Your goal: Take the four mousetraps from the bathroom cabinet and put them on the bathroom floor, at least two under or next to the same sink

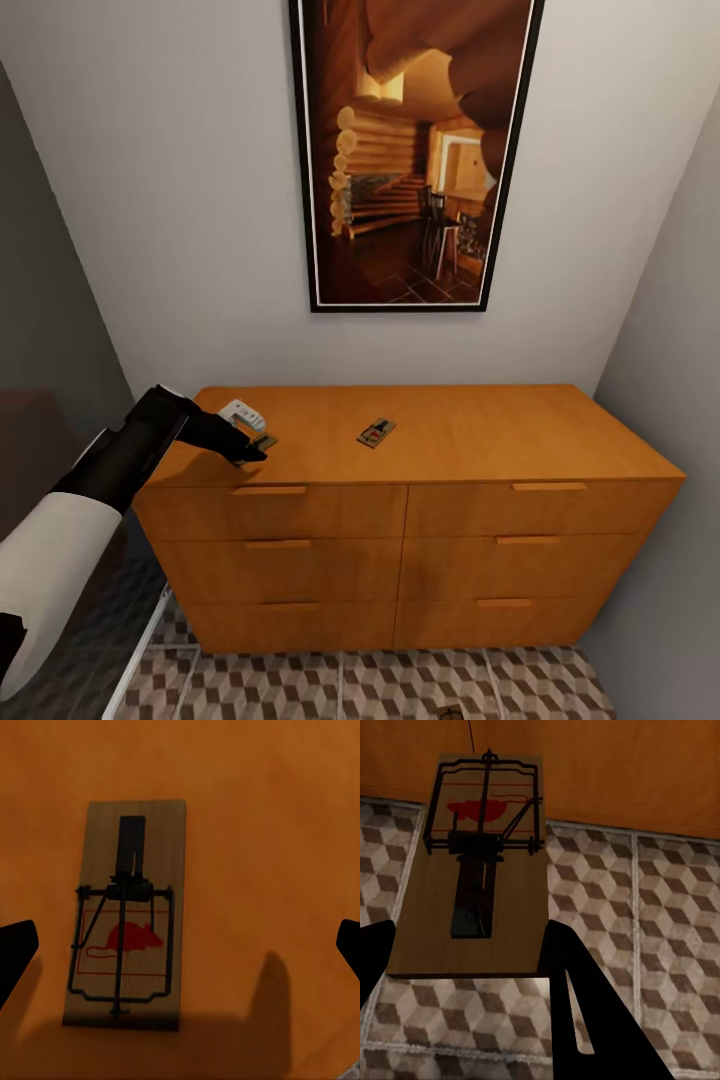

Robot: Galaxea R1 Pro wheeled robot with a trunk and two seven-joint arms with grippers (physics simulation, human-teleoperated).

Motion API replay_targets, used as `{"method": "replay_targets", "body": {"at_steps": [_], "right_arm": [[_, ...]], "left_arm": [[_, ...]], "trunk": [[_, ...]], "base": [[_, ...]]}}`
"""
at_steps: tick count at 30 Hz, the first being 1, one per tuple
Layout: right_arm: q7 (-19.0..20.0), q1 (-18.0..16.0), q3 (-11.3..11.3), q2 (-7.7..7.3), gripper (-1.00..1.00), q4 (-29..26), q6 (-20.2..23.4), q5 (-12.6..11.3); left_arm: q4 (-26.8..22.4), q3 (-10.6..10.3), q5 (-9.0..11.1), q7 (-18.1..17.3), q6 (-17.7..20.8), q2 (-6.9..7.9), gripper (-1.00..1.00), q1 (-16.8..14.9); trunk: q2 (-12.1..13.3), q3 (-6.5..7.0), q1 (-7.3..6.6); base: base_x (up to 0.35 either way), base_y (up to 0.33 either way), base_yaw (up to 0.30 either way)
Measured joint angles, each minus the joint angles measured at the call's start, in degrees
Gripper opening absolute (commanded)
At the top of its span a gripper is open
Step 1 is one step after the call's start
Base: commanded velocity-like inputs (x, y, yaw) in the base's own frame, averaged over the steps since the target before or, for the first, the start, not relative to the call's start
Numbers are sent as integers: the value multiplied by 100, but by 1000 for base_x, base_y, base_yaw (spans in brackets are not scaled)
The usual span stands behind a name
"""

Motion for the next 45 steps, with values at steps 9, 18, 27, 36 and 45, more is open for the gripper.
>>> {"method": "replay_targets", "body": {"at_steps": [9,18,27,36,45], "right_arm": [[0,0,0,0,-100,1,0,0],[0,0,0,0,-100,0,0,-1],[0,1,0,0,-100,1,0,-1],[0,0,0,0,-100,0,0,0],[0,0,0,0,-100,1,0,-2]], "left_arm": [[41,-3,0,0,0,1,100,0],[123,3,-4,-1,0,8,100,0],[155,4,-5,-4,0,11,100,0],[160,3,-7,-4,0,15,100,0],[161,3,-4,-5,0,27,100,0]], "trunk": [[0,-41,0],[0,-81,0],[0,-122,0],[0,-162,0],[0,-203,0]], "base": [[0,0,0],[0,0,0],[0,0,0],[0,0,0],[0,0,0]]}}
